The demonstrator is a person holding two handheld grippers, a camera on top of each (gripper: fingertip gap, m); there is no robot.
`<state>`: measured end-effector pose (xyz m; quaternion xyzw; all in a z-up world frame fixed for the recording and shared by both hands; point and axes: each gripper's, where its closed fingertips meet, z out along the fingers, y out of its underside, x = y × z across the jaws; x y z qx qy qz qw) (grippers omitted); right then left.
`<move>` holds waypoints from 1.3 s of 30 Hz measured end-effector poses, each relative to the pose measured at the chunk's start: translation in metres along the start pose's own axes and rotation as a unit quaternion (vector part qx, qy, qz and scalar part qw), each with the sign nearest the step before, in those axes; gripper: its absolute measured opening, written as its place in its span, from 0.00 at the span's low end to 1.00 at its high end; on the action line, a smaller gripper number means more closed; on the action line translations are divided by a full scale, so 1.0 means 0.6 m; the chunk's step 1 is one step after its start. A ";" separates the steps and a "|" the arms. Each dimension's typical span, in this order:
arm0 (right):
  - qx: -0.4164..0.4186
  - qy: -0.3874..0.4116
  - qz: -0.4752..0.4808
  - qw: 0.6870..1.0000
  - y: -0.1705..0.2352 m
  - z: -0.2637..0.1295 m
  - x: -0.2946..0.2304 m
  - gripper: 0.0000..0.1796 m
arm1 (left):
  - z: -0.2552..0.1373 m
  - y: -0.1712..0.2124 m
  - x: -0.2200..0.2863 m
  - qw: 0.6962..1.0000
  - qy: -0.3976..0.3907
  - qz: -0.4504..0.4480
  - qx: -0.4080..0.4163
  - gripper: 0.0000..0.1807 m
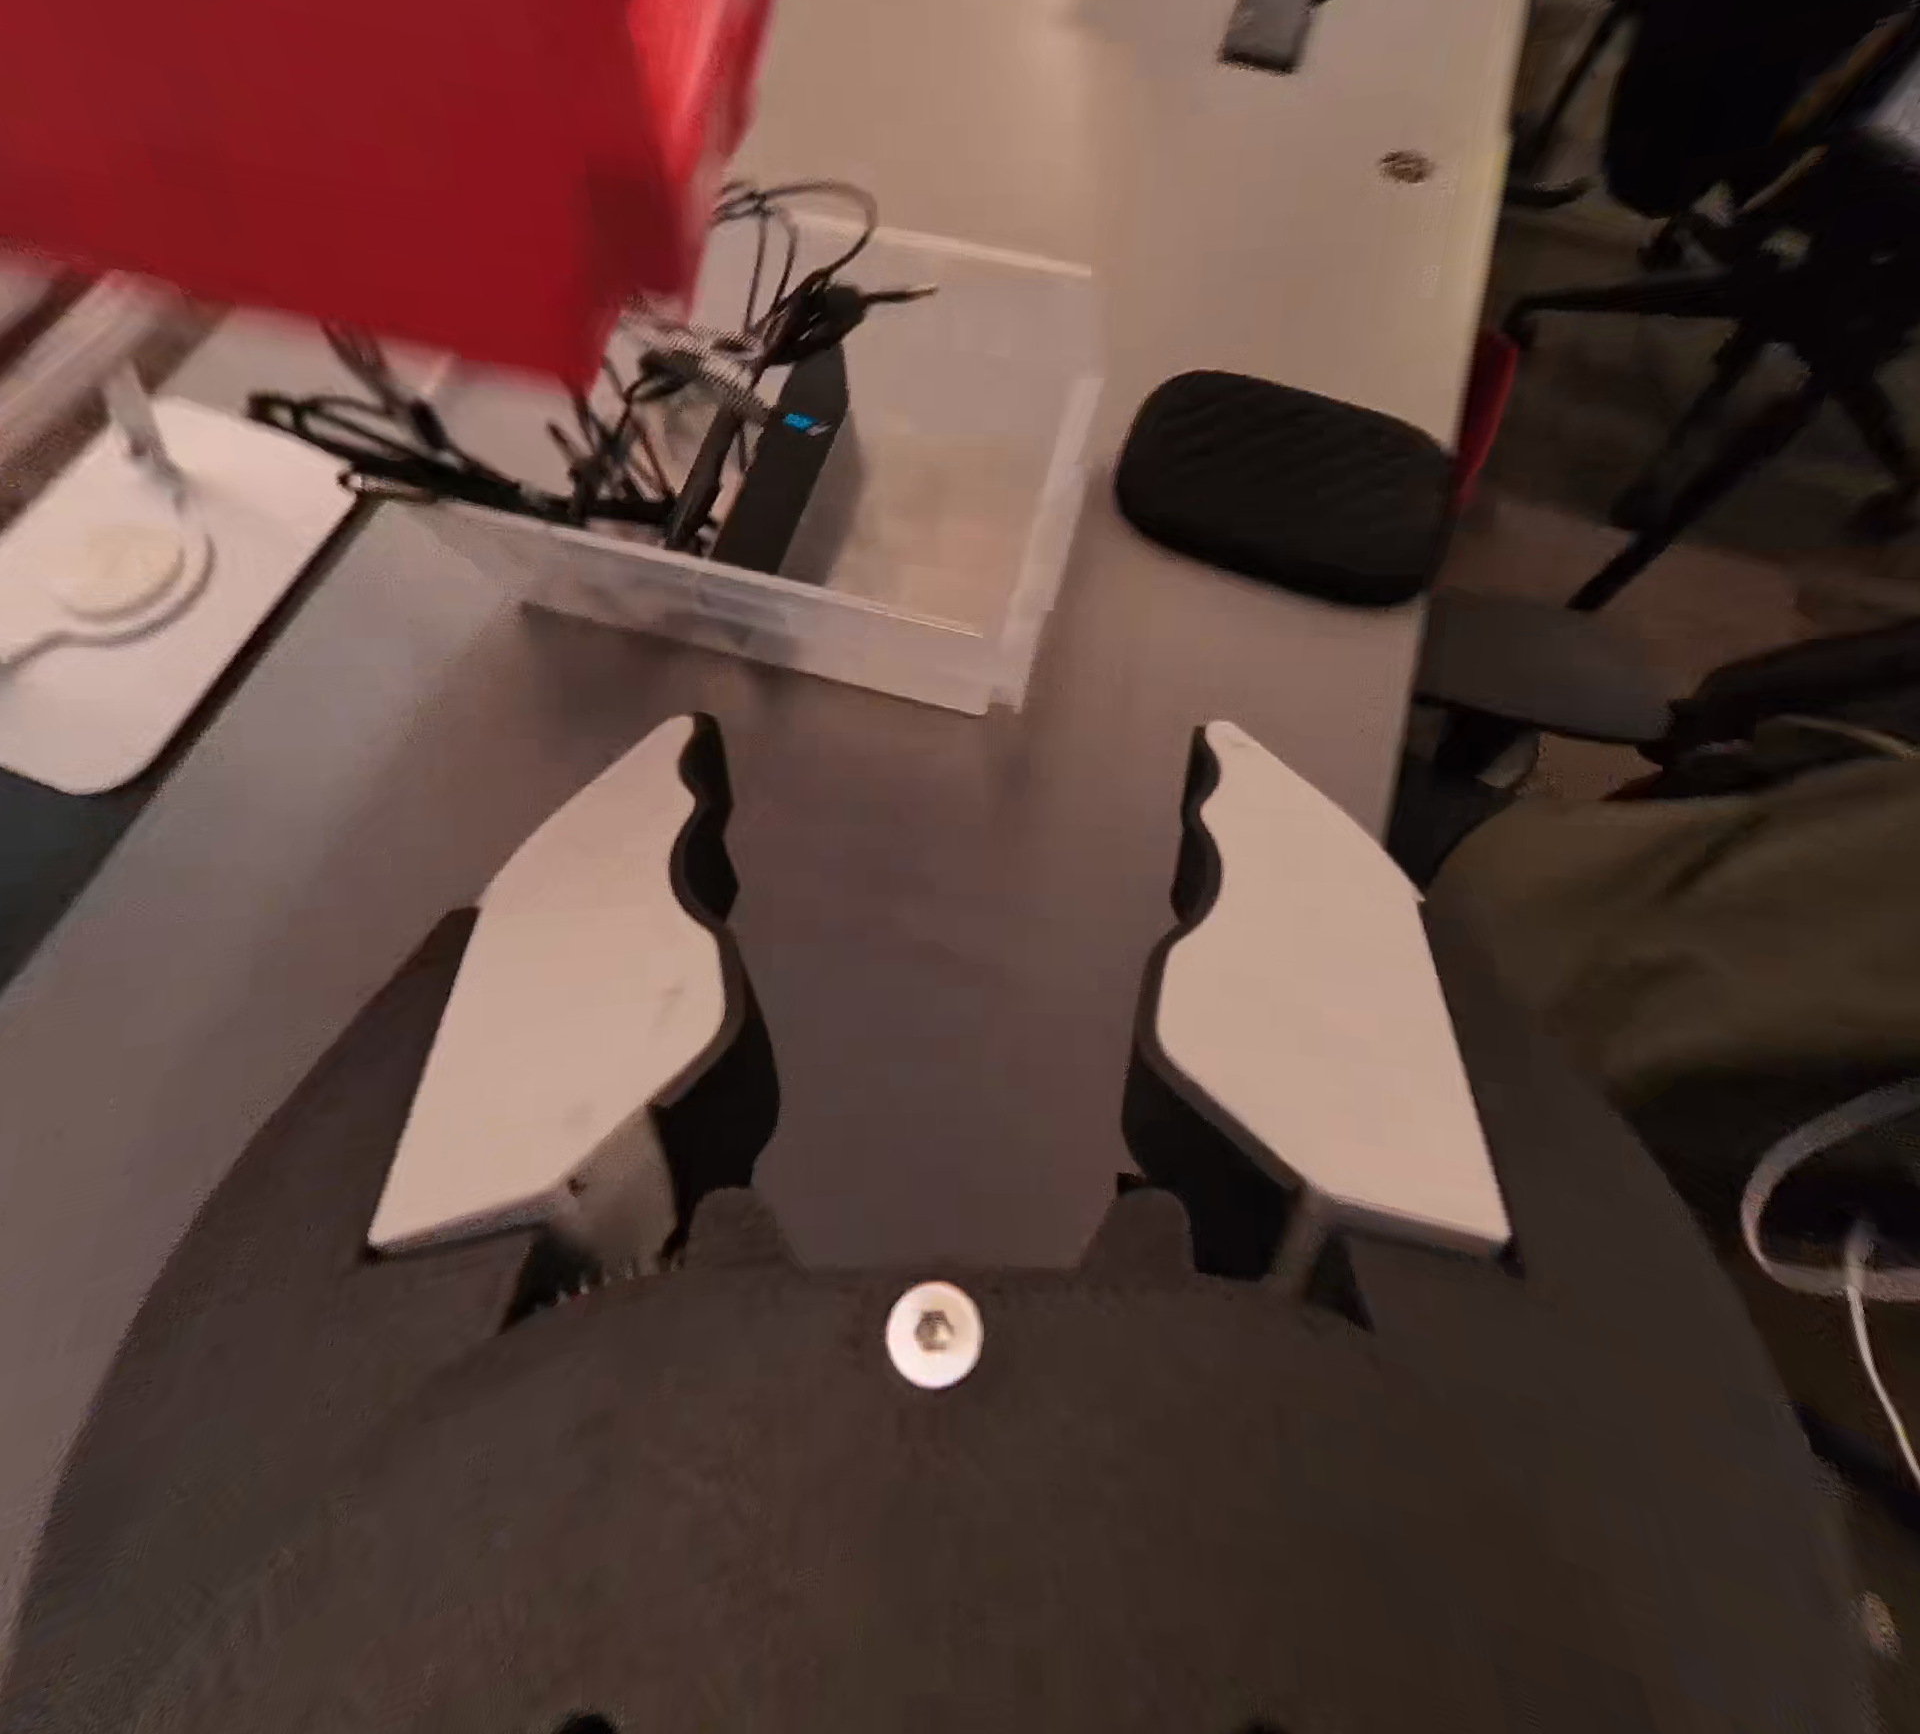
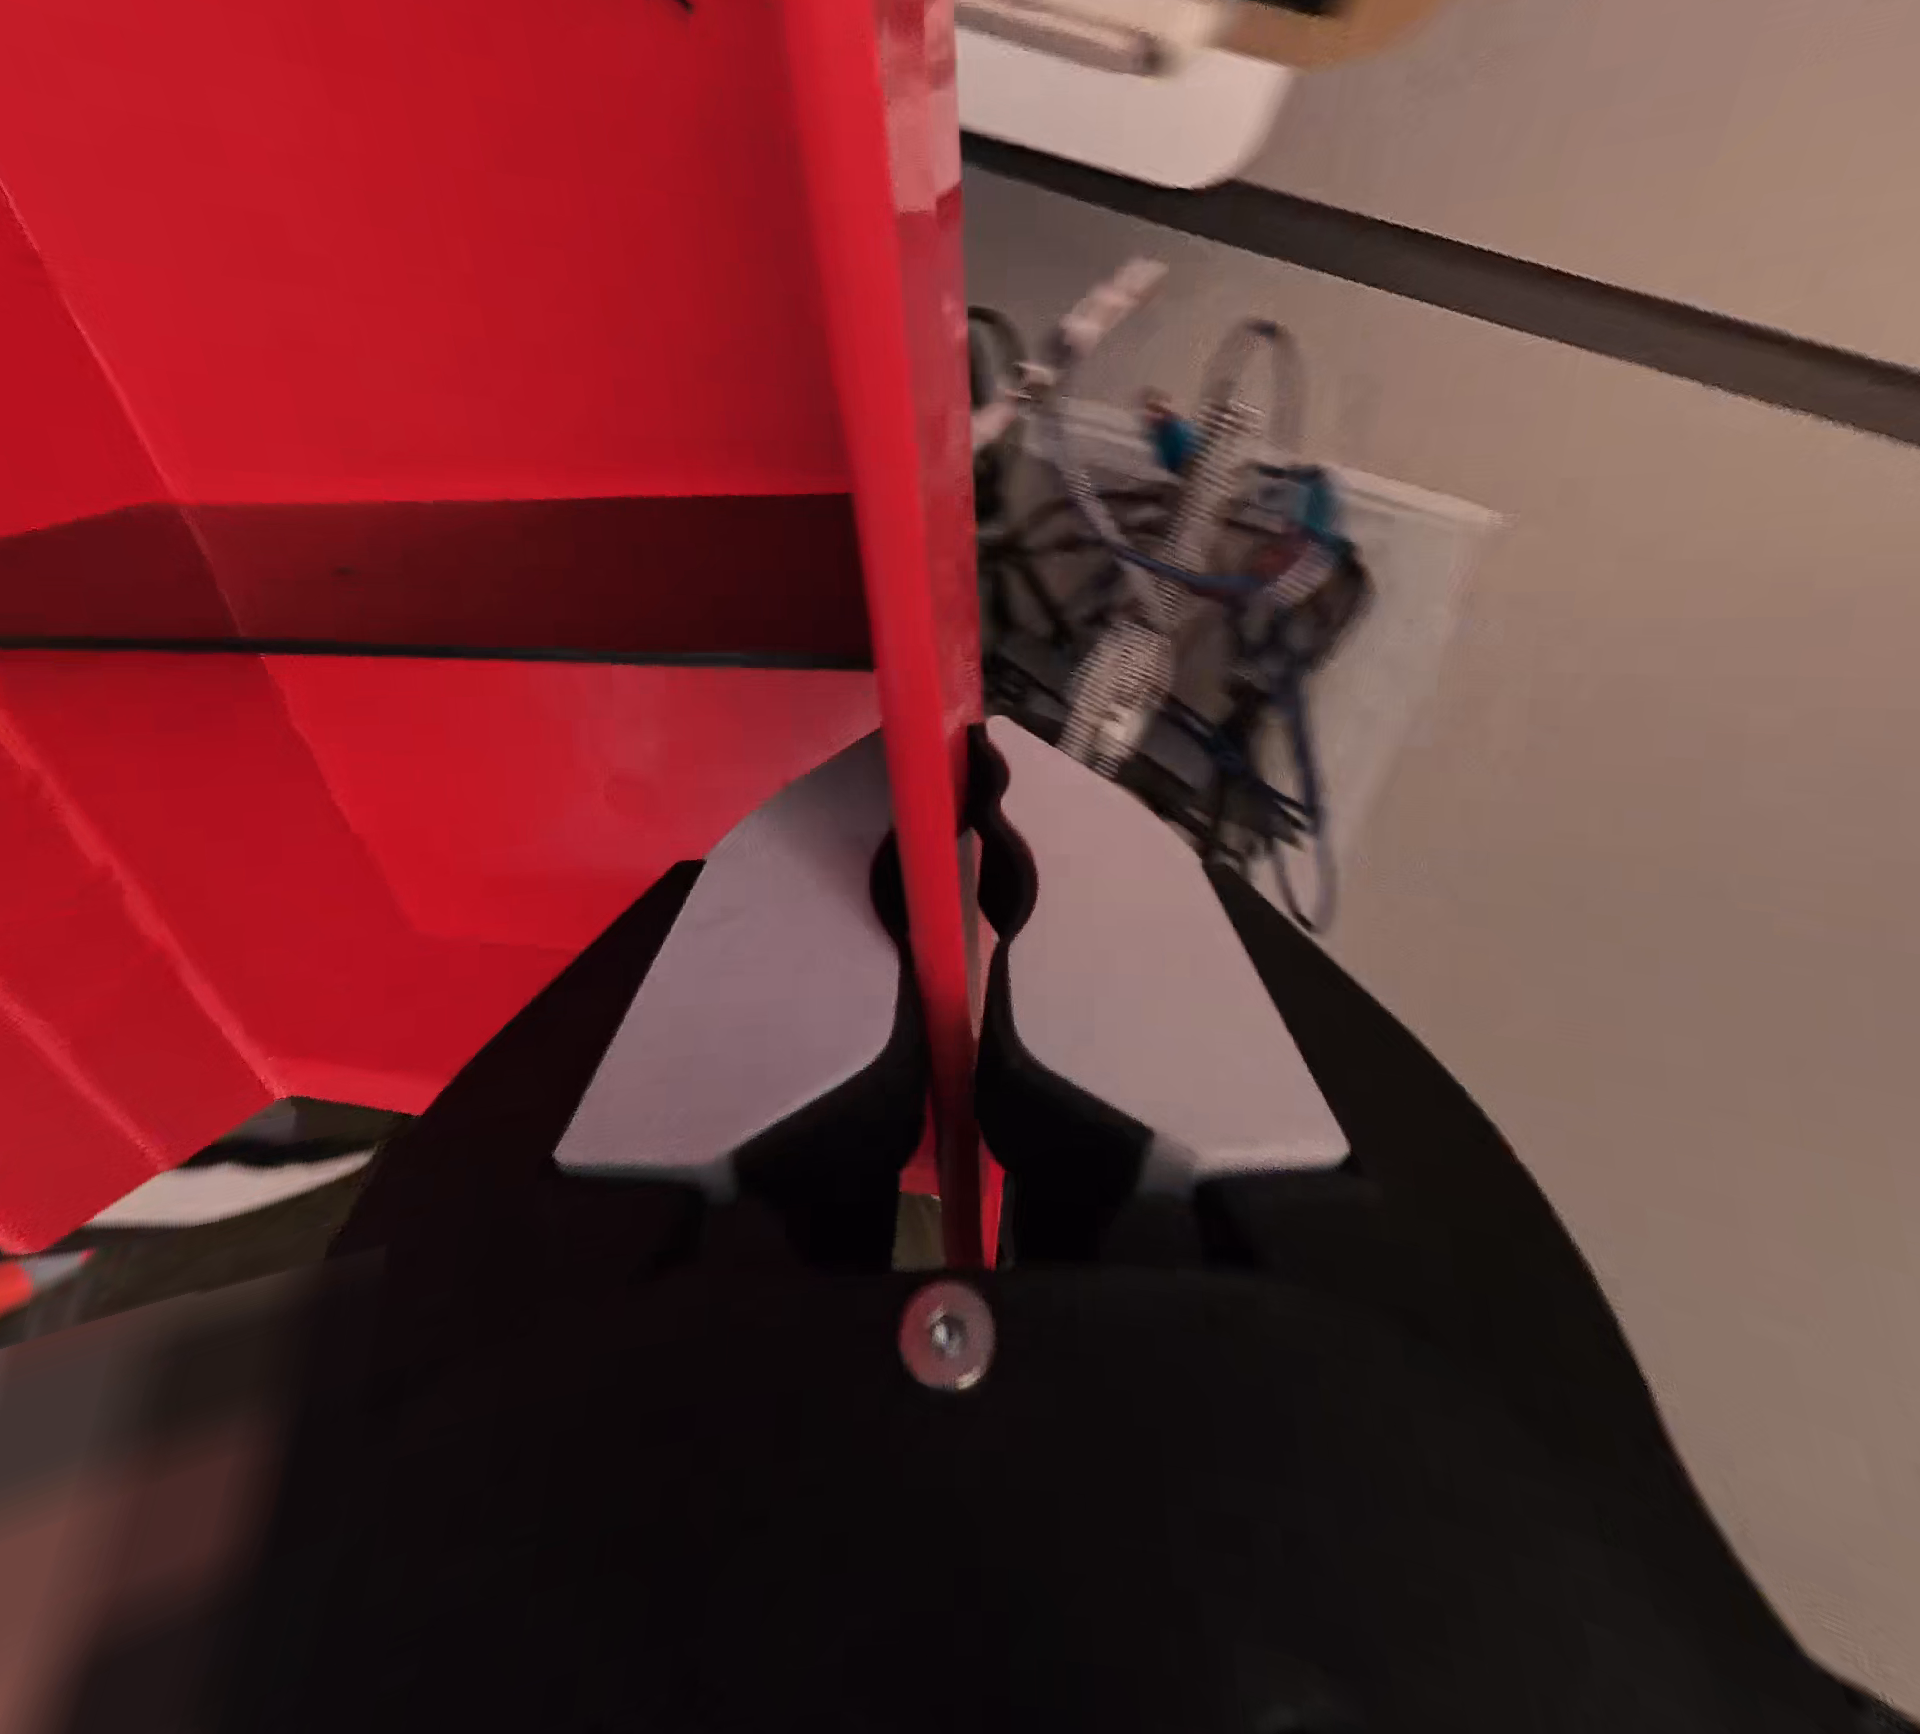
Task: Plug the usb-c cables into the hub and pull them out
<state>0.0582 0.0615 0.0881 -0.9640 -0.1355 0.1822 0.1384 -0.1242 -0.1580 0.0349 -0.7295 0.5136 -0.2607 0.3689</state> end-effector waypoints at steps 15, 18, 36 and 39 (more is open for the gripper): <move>0.076 0.118 0.307 0.941 0.354 -0.108 0.506 0.02 | 0.344 0.084 -0.138 0.967 -0.005 -0.234 -0.101 0.55; 0.054 0.111 0.332 0.935 0.402 -0.064 0.538 0.02 | 0.361 0.104 -0.137 0.961 0.013 -0.246 -0.123 0.55; -0.088 0.078 0.235 0.965 0.431 0.167 0.494 0.02 | 0.117 0.254 -0.352 0.920 -0.036 -0.343 -0.188 0.07; -0.086 0.088 0.209 0.970 0.417 0.186 0.485 0.03 | 0.041 0.306 -0.377 0.910 -0.053 -0.365 -0.189 0.09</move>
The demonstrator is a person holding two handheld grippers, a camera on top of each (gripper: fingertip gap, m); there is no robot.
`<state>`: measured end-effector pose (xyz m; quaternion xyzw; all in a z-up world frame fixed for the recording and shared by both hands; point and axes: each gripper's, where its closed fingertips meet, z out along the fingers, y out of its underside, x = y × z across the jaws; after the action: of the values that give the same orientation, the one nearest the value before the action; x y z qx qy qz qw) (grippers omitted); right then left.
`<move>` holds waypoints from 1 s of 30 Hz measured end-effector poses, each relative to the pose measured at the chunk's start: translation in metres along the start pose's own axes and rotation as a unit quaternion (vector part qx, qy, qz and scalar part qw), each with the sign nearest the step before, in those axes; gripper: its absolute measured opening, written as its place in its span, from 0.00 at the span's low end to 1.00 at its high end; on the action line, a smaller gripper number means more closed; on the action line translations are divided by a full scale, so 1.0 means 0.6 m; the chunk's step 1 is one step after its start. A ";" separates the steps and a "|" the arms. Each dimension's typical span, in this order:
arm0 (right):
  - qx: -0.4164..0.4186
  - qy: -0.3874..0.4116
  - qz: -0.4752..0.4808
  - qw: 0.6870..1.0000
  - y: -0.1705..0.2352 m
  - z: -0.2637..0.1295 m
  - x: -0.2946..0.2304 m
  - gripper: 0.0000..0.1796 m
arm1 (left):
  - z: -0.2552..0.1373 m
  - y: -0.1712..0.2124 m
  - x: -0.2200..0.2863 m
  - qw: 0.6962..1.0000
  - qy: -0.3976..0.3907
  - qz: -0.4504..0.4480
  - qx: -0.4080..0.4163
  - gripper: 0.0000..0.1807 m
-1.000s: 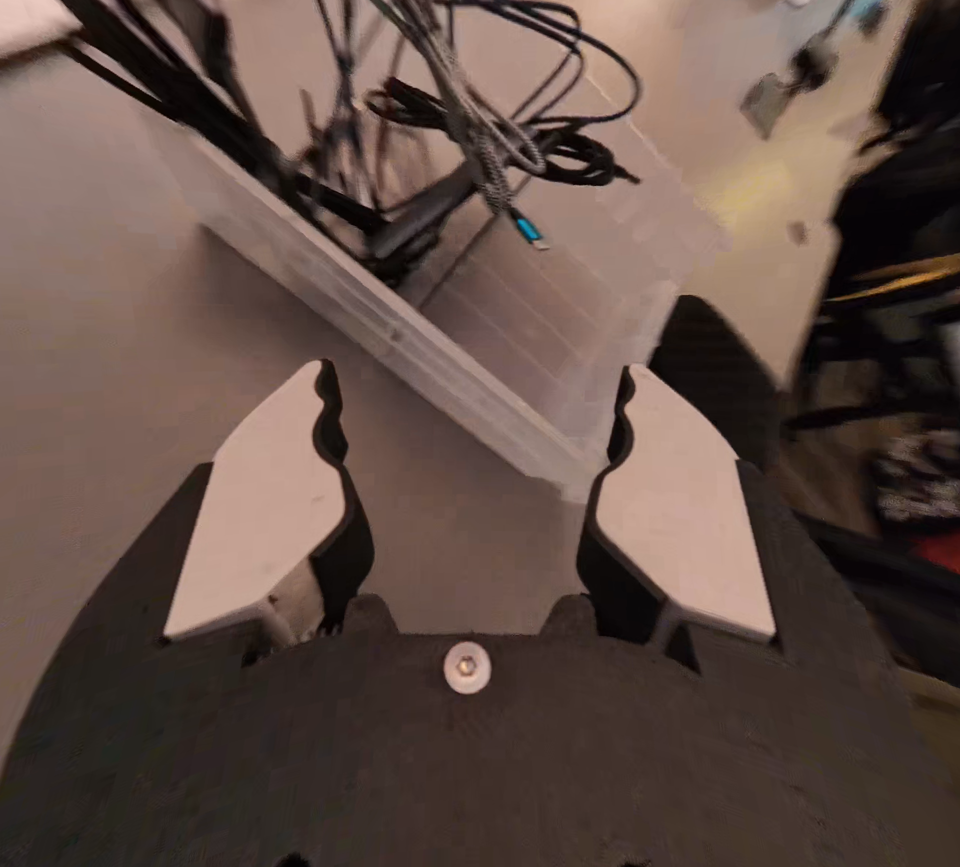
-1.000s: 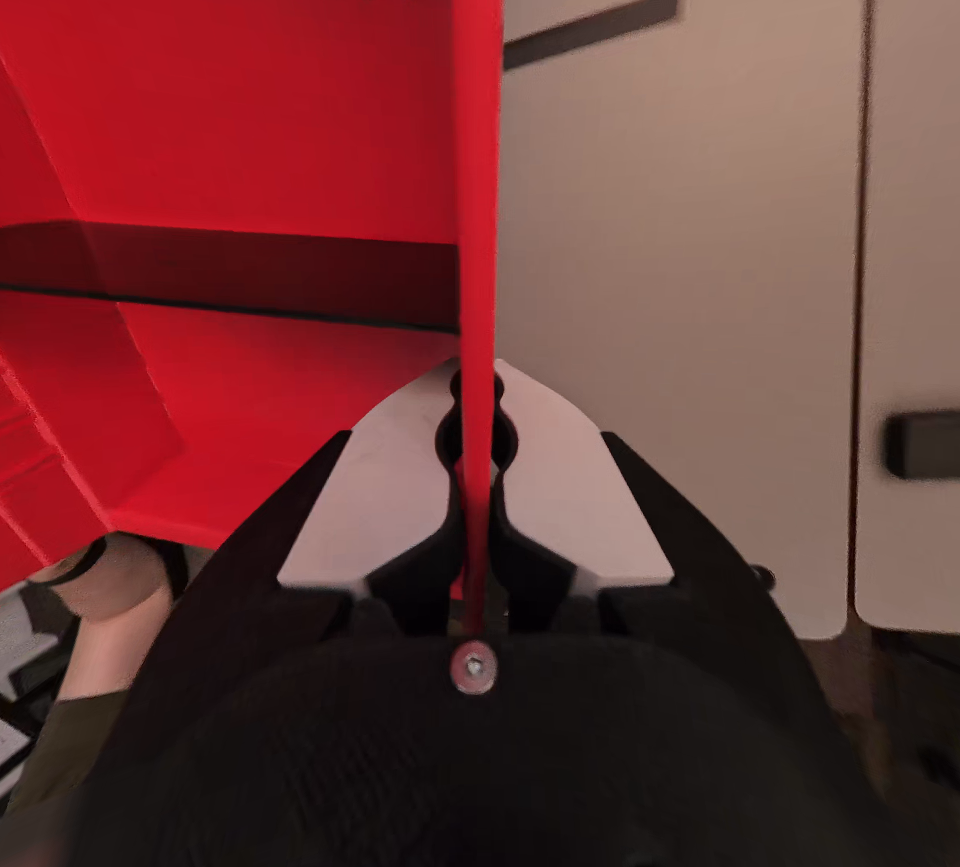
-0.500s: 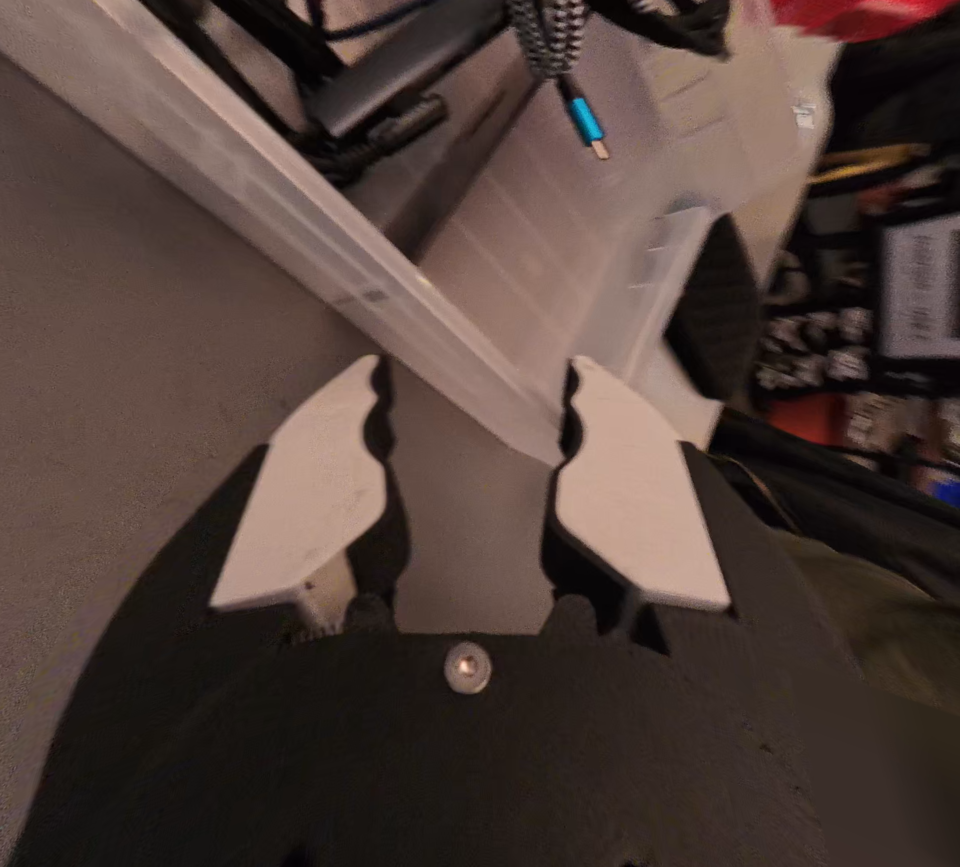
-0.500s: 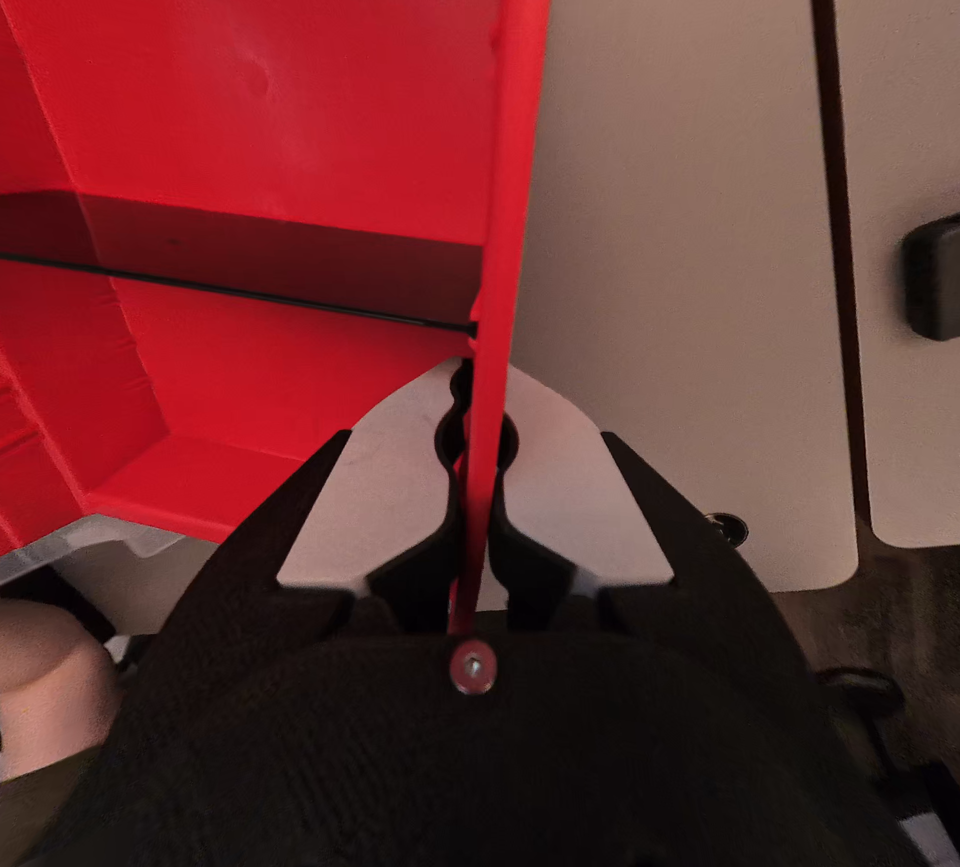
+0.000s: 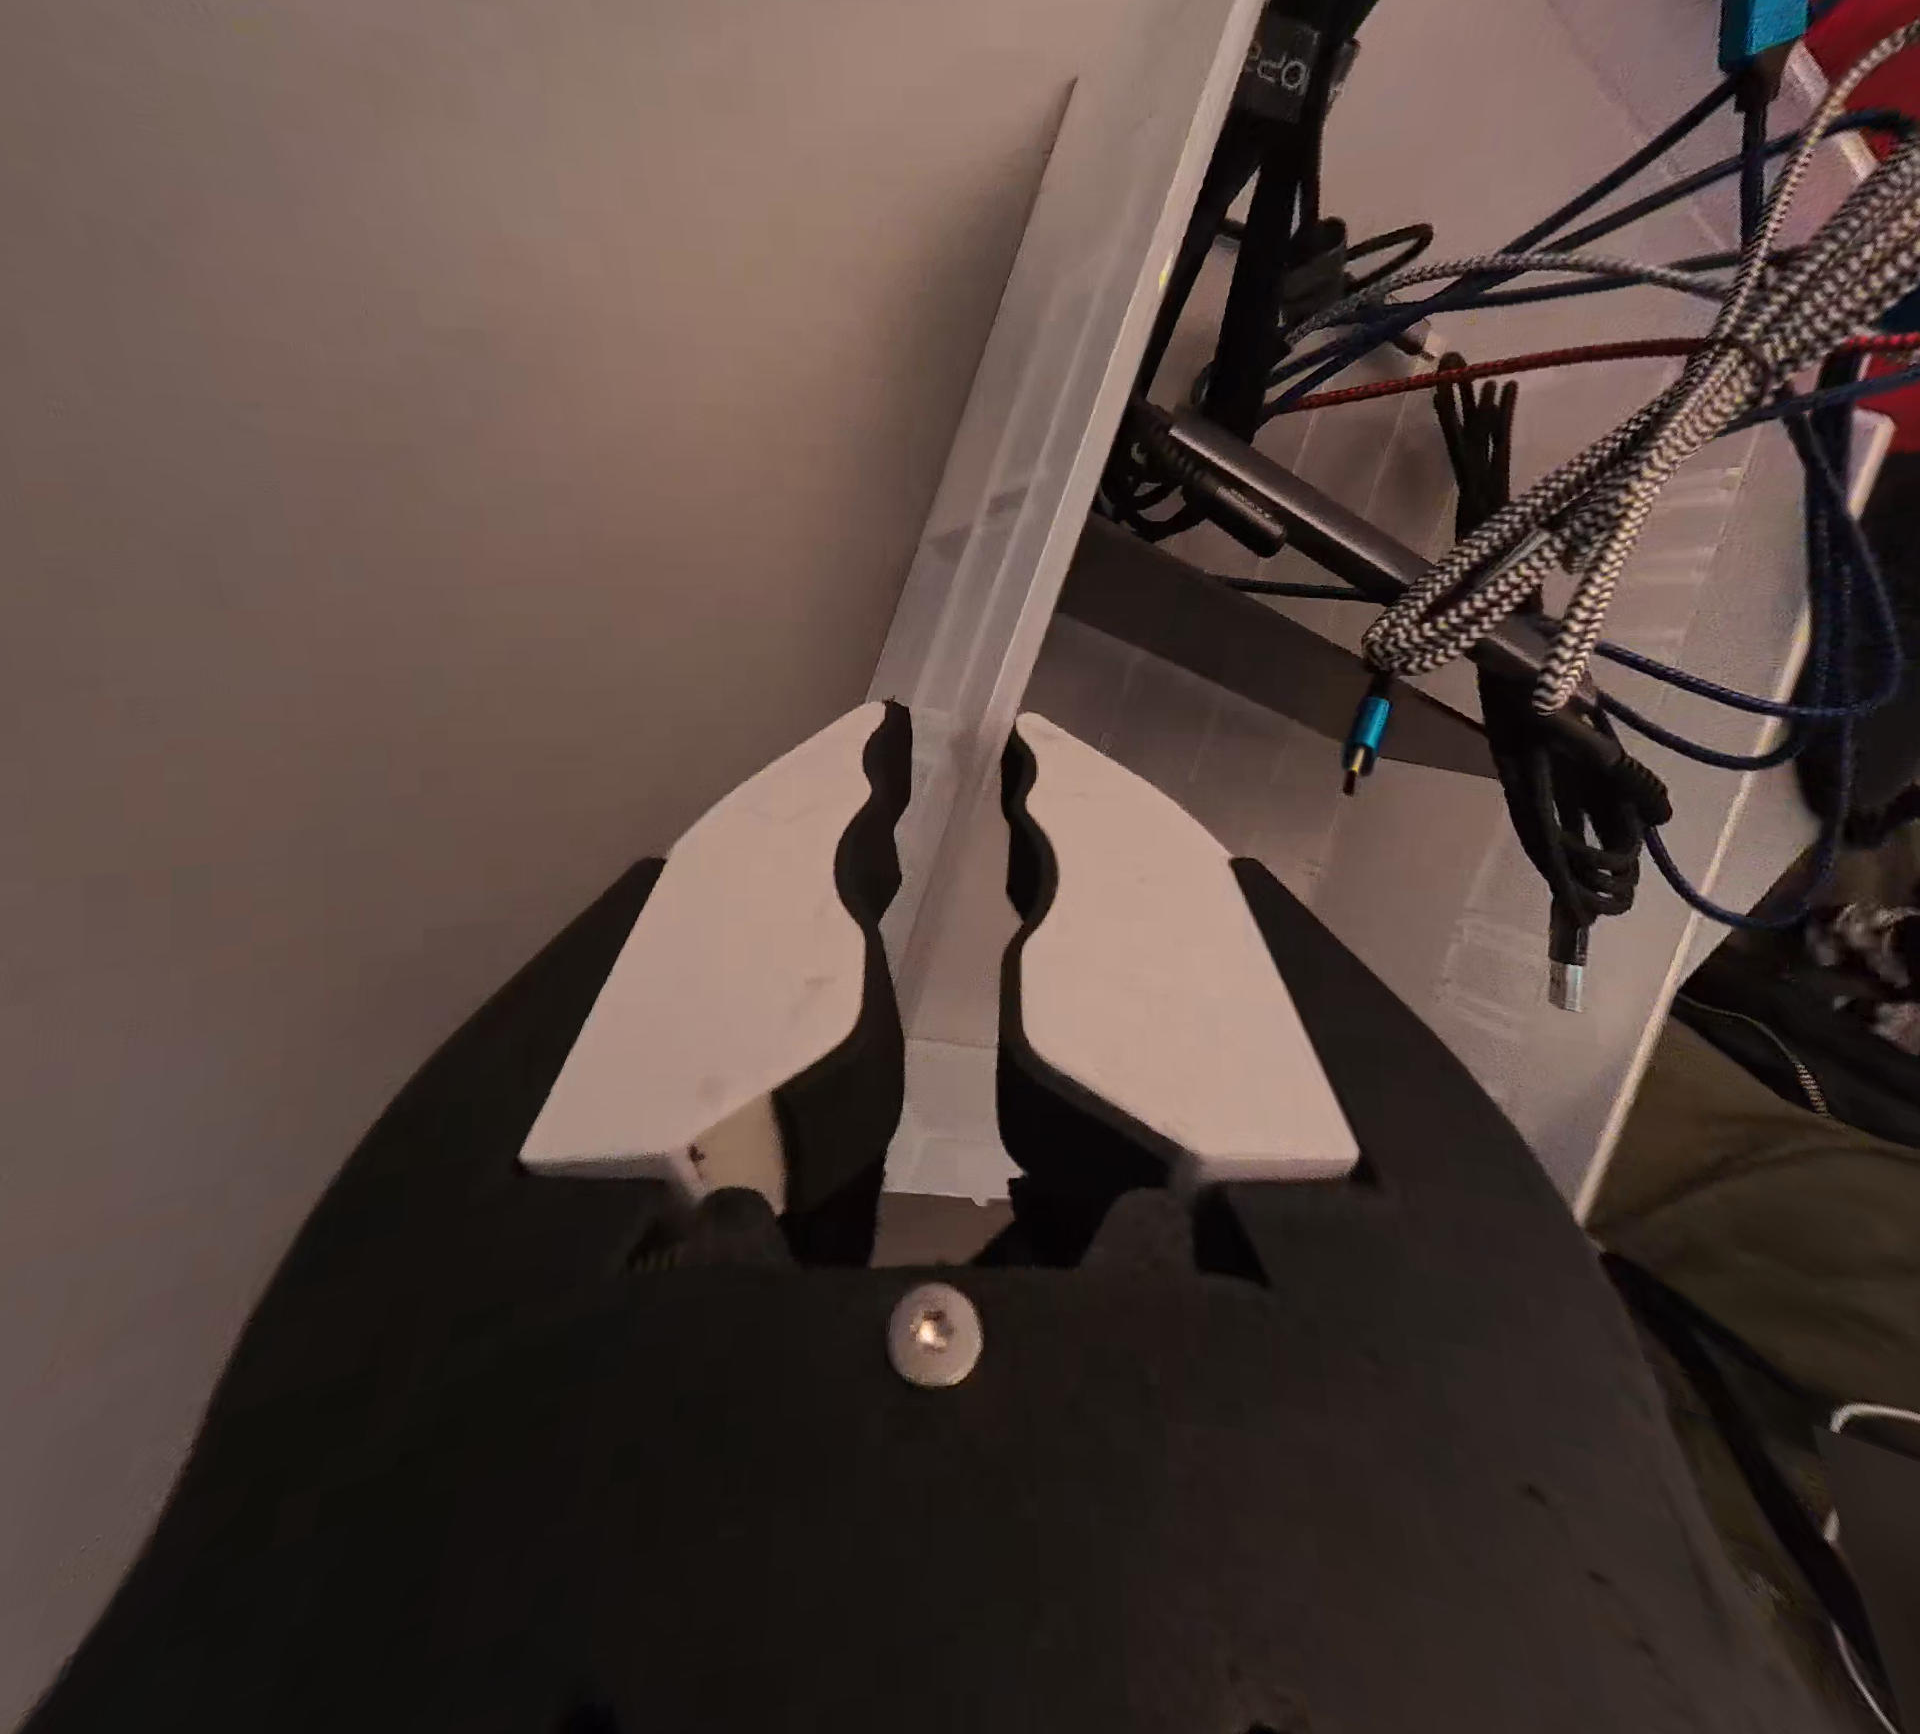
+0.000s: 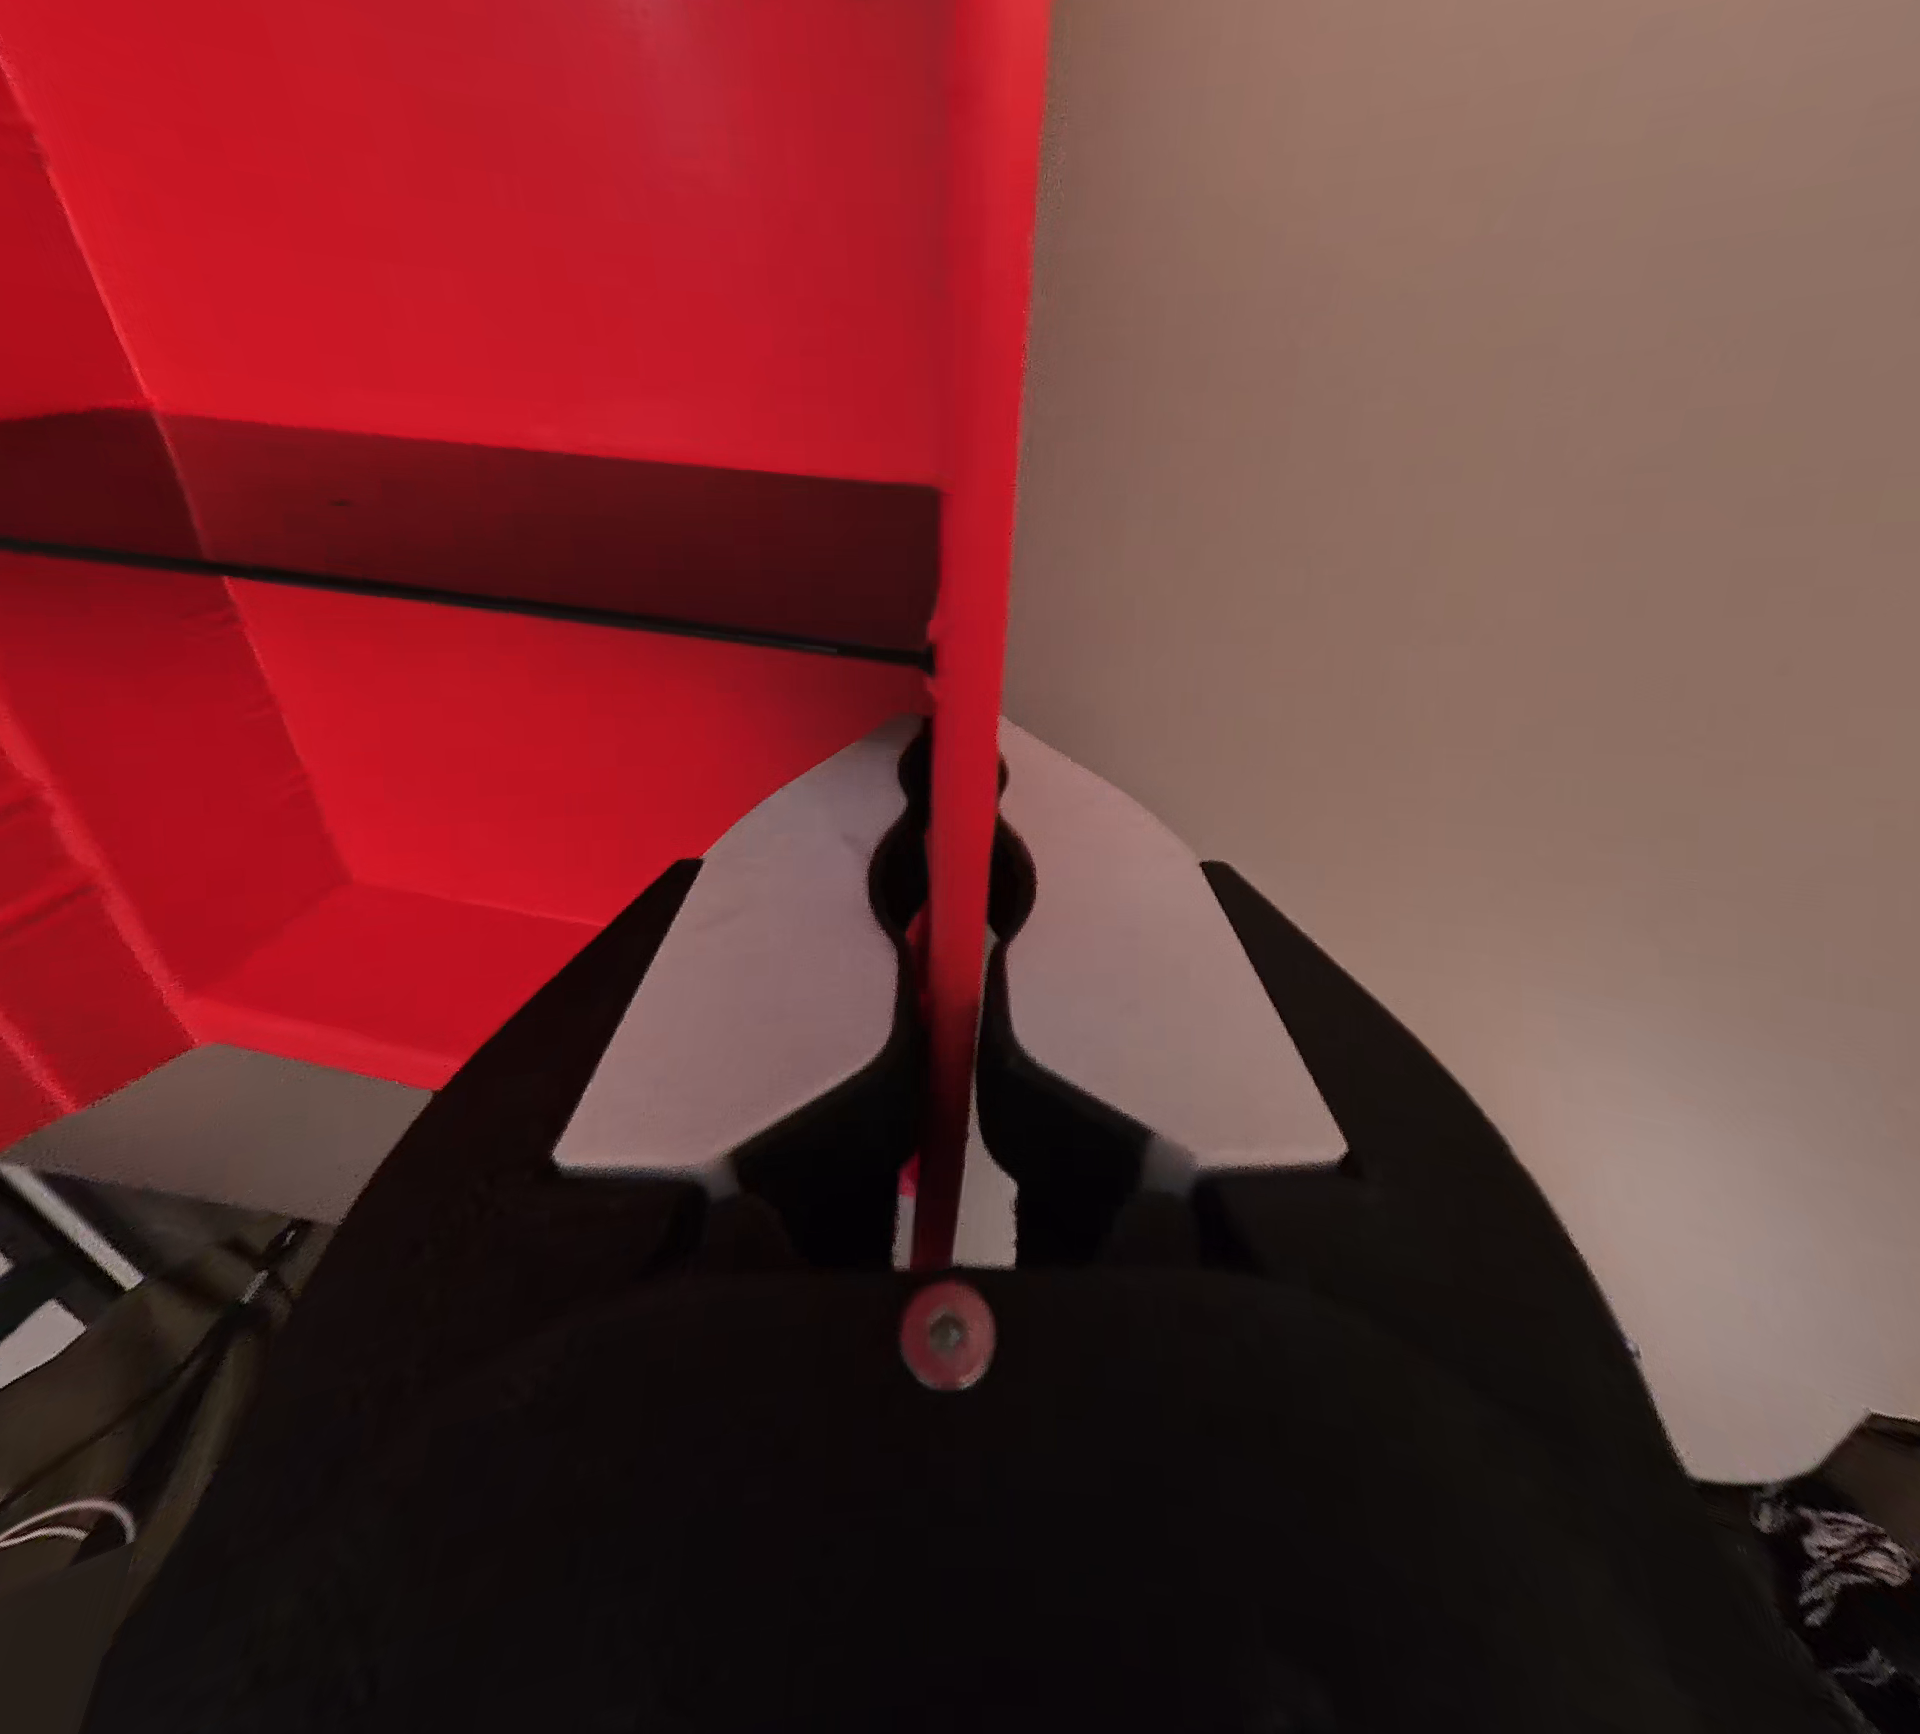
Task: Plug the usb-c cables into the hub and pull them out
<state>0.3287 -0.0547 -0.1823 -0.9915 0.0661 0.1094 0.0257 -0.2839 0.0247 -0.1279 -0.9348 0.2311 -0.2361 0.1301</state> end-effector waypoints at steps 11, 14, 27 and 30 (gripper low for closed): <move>-0.022 0.021 -0.049 0.998 0.014 0.001 -0.017 0.04 | -0.157 0.172 -0.185 0.965 -0.048 -0.244 0.081 0.07; -0.030 0.021 -0.062 0.997 0.020 0.001 -0.021 0.04 | -0.174 0.206 -0.186 0.954 -0.034 -0.284 0.085 0.07; -0.044 0.034 -0.033 0.998 0.008 -0.002 -0.002 0.03 | -0.168 0.179 -0.196 0.941 -0.019 -0.315 0.122 0.08; -0.045 0.035 -0.021 0.998 0.013 -0.001 -0.006 0.03 | -0.169 0.162 -0.212 0.931 -0.016 -0.331 0.154 0.09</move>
<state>0.3244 -0.0619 -0.1814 -0.9960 0.0410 0.0773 -0.0193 -0.4699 -0.0096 -0.1239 -0.9305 -0.1330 -0.2834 0.1902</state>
